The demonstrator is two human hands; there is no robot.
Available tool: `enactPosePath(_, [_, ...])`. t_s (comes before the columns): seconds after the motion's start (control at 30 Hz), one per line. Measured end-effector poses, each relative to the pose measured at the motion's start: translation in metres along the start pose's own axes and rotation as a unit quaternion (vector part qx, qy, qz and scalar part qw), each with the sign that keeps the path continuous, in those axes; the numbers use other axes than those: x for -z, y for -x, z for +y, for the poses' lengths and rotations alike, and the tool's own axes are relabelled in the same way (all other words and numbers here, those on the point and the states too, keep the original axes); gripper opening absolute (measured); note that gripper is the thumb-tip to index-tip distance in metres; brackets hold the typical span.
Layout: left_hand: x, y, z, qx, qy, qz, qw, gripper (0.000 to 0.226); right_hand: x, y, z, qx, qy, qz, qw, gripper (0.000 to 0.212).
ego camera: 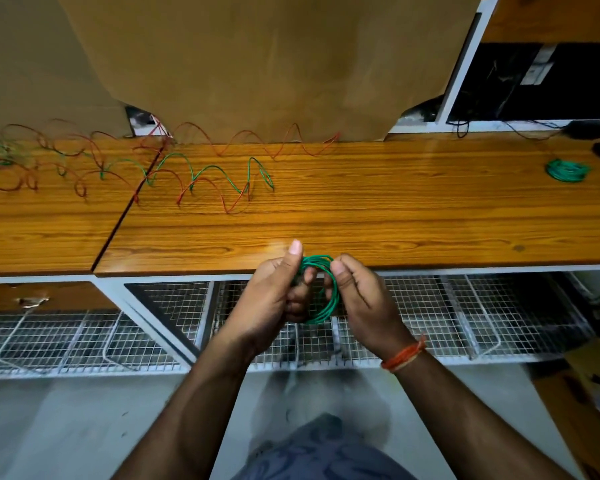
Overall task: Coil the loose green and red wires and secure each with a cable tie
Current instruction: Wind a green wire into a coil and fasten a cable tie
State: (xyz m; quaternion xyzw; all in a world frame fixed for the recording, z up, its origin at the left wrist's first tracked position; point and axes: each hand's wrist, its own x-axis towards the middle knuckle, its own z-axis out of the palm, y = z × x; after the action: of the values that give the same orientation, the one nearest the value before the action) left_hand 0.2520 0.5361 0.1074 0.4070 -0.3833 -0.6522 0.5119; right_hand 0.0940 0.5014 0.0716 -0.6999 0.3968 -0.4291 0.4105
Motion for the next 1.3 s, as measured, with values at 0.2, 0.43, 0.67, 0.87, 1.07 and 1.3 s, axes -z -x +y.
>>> enactPosePath(0.2, [0.002,0.007,0.000,-0.054,-0.099,0.020,0.993,0.042,-0.004,0.000,-0.002,-0.009,-0.019,-0.004,1.000,0.032])
enactPosePath(0.43, [0.004,0.000,-0.005,-0.018,0.014,0.067,0.997,0.037,0.003,-0.005,0.004,0.040,0.091,-0.036,0.994,0.029])
enactPosePath(0.67, [0.006,0.002,-0.003,0.043,0.147,-0.008,0.988,0.028,-0.002,-0.008,0.007,0.129,0.194,0.036,0.972,0.028])
enactPosePath(0.87, [0.013,0.000,-0.002,0.081,0.177,-0.051,0.980,0.043,-0.002,-0.008,0.008,0.120,0.163,0.034,0.979,0.026])
enactPosePath(1.07, [0.018,0.000,0.000,0.084,0.218,-0.013,0.972,0.025,0.001,-0.009,0.012,0.006,-0.011,-0.023,1.000,0.015])
enactPosePath(1.3, [0.043,0.007,0.007,0.059,0.195,0.084,0.975,0.022,0.047,-0.008,0.040,-0.052,0.009,0.000,0.999,0.022])
